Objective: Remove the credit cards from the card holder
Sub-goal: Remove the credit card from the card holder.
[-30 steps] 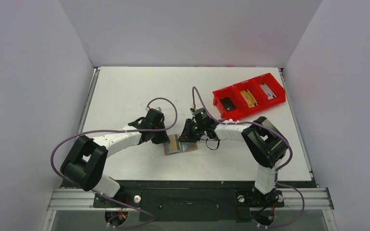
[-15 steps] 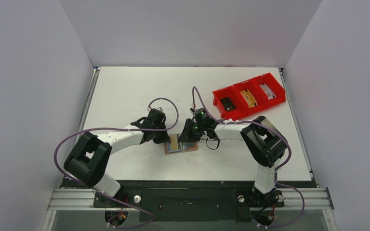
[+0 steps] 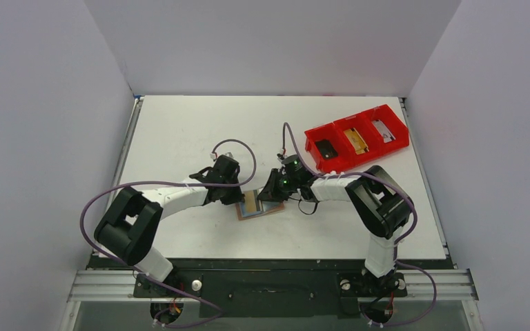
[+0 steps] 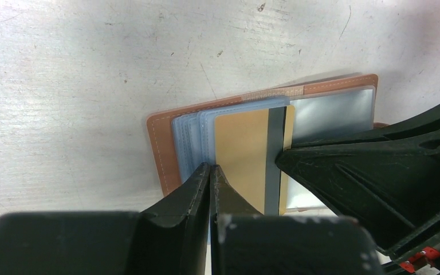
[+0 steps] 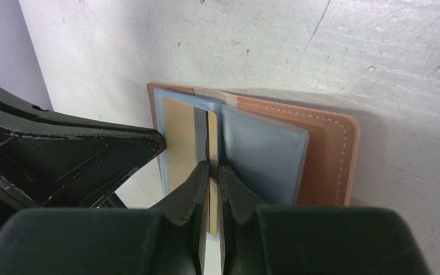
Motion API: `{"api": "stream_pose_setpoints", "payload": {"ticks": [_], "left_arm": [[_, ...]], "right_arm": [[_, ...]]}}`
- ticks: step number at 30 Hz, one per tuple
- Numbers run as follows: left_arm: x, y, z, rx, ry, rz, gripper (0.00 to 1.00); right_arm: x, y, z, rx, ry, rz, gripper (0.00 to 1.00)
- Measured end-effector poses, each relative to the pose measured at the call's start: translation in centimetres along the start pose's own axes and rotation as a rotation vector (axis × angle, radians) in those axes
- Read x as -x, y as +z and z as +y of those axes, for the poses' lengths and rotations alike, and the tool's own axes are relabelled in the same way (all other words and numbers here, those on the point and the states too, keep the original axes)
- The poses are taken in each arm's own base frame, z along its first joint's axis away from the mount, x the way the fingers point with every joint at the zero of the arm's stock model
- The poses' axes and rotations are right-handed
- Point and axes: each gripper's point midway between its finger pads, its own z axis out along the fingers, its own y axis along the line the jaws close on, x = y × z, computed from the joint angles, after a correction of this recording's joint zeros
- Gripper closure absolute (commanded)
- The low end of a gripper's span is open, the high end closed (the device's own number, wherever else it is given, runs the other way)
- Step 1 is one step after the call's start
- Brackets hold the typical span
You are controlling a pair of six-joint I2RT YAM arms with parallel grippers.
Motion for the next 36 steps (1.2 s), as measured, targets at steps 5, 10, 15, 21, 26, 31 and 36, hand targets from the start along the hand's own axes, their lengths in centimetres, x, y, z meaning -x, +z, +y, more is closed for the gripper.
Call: {"api": "stream_pose_setpoints", "payload": {"ticks": [5,10,15,21,26,31,36], "left_arm": [[0.11,0.10,-0.05,0.003,-0.001,-0.003,1.00],[0.14,0.10,-0.06,0.004,0.000,-0.005,1.00],[0.13,0.11,-0.14,0.004,0.004,-0.009,1.00],[0.17,0.12,-0.18,0.003,0.006,-0.011,1.00],[0.17,0.14,-0.19,0.002,0.009,-0.013,1.00],[0.09,0.17,-0.29,0.003,0.018,-0.017,1.00],[0.00,0.26,-0.47,0.007,0.029,-0.027,1.00]], "right_arm": [[0.04,-0.02,-0.16,0.019,0.011,-0.011,1.00],[0.21,-0.14,-0.51,0.038,0.032,-0.026,1.00],[0.30,-0.40,-0.82,0.056,0.049,-0.039,1.00],[0.32,-0.63,-0.92,0.088,0.078,-0.050,1.00],[0.26,-0.79,-0.79,0.110,0.097,-0.051,0.93],[0.12,-0.88,-0.43,0.131,0.109,-0.044,0.89],[0.13,-0.80,-0.38,0.140,0.124,-0.043,0.99]]}}
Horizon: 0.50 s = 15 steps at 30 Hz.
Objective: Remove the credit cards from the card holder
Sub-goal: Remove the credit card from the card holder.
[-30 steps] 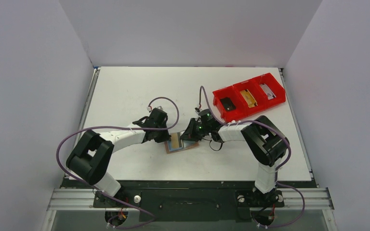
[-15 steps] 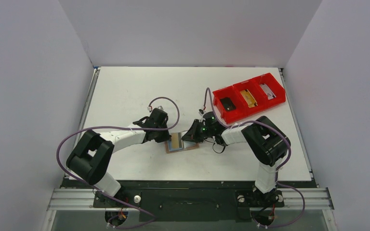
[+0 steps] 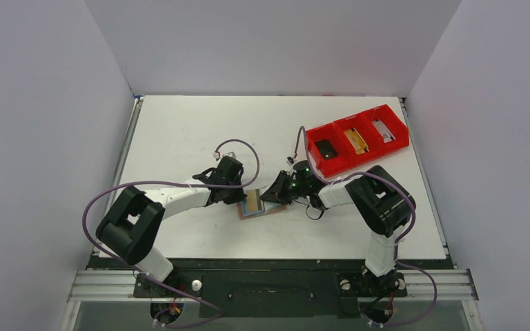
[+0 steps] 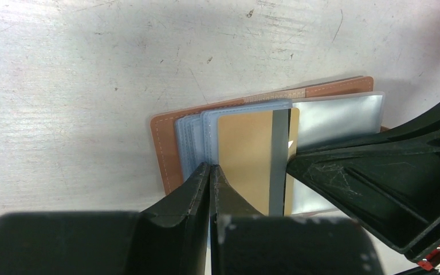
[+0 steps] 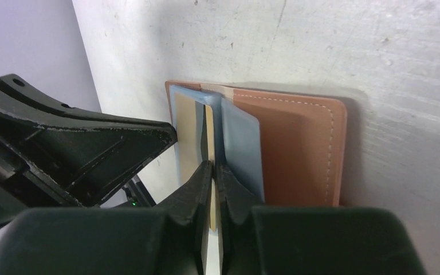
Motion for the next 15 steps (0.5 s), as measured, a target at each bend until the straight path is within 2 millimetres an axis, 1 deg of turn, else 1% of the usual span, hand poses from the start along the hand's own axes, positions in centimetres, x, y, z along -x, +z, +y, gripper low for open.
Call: {"api": "stream_pose_setpoints", "payload": {"ticks": [15], "left_arm": [[0.12,0.08,0.01,0.009,0.007,-0.011,1.00]], "right_arm": [[0.42,-0.31,-0.73,0.018,0.043,-0.022,1.00]]}}
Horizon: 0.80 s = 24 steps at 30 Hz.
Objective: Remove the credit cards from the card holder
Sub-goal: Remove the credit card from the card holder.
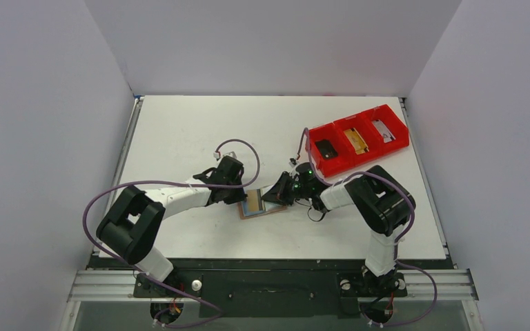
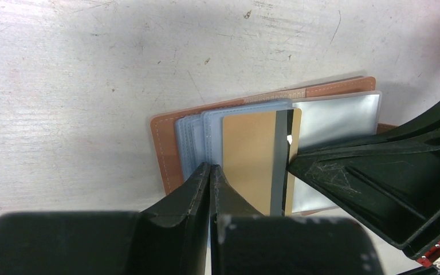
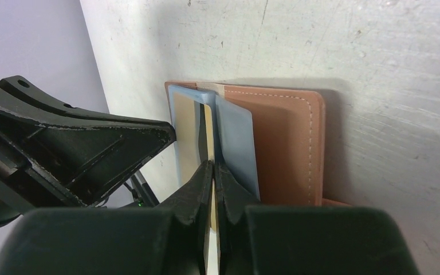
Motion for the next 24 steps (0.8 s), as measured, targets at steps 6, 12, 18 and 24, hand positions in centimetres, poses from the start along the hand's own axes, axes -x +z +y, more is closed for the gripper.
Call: {"api": "stream_pose_setpoints", "payload": {"ticks": [6,12,18,24], "left_arm": [[0.02,0.11,-0.14,-0.005,0.000,0.006,1.00],[0.06,0.15,-0.22,-0.009,0.000,0.005,1.00],[0.08,0.21,-0.28,-0.010,0.001,0.005,1.00],[0.07,0.28,-0.39,-0.010,0.003,0.005,1.00]], "right_arm": [[0.12,-0.26,-0.36,-0.001,0.001,-0.006,1.00],[0.43,-0.78,-0.91,0.003,0.013,-0.012,0.96],[0.28,-0.86,-0.65,0.015,0.009,-0.003,0.71],[-0.09,-0.76,0.02,0.038,0.002,0.009,0.74]]}}
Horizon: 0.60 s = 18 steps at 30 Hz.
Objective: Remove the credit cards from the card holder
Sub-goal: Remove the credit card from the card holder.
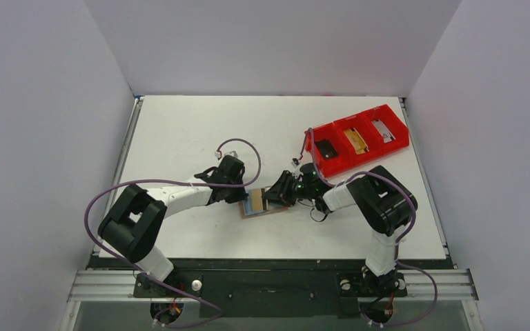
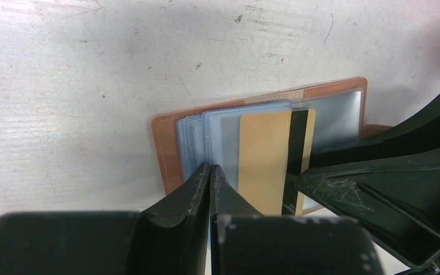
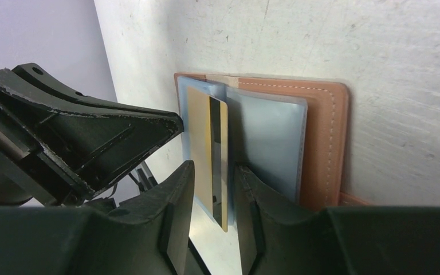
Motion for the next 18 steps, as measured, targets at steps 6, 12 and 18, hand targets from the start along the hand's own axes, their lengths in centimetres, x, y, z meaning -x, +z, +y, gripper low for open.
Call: {"api": "stream_pose_setpoints", "payload": {"ticks": [6,12,18], "left_arm": [[-0.01,0.14,-0.33,-0.006,0.005,-0.002,1.00],[0.03,0.15,-0.31,-0.004,0.005,-0.003,1.00],[0.05,0.16,-0.30,-0.003,0.005,-0.004,1.00]], "right_arm": [[-0.45,0.39,0.01,0.007,0.006,0.014,0.87],[-0.40,0.46,-0.20,0.005,0.020,0.016,1.00],[-0.07,0.20,-0.28,0.008,0.021,0.009,1.00]]}}
